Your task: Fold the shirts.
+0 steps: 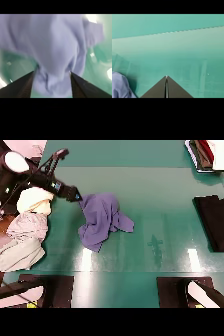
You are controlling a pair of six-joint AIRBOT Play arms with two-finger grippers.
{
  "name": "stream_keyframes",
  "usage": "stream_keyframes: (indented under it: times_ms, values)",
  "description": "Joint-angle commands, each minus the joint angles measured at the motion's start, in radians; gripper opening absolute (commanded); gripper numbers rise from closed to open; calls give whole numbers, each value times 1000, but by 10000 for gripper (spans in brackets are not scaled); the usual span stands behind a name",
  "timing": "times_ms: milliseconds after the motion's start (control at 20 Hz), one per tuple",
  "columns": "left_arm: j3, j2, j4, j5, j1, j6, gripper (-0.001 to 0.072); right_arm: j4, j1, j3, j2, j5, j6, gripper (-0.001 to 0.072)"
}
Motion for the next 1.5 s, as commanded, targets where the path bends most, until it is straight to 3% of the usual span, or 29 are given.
stream_keyframes:
  times_ms: [0,200,350,500,800,1050,1100,1250,1450]
  values:
    - [-324,154,-31,12,29,-82,519,-2,0,1,0,3,-16,16]
    - [-758,367,-237,151,29,-150,518,-2,0,1,0,2,-24,16]
    - [-911,429,-265,212,26,-201,518,-2,0,1,0,2,-24,16]
    - [-970,426,-304,297,-35,-201,519,-2,0,1,0,1,-24,16]
    - [-977,424,-317,602,-196,-256,518,-1,1,1,0,3,-24,16]
    - [-977,349,-337,640,-251,-274,516,-1,1,1,0,6,-24,16]
    - [-975,338,-352,642,-251,-272,455,-1,0,1,0,15,-24,16]
    - [-946,338,-365,644,-251,-269,21,0,1,1,0,56,-24,16]
    - [-719,339,-285,532,-246,-218,24,43,1,-71,0,154,-23,16]
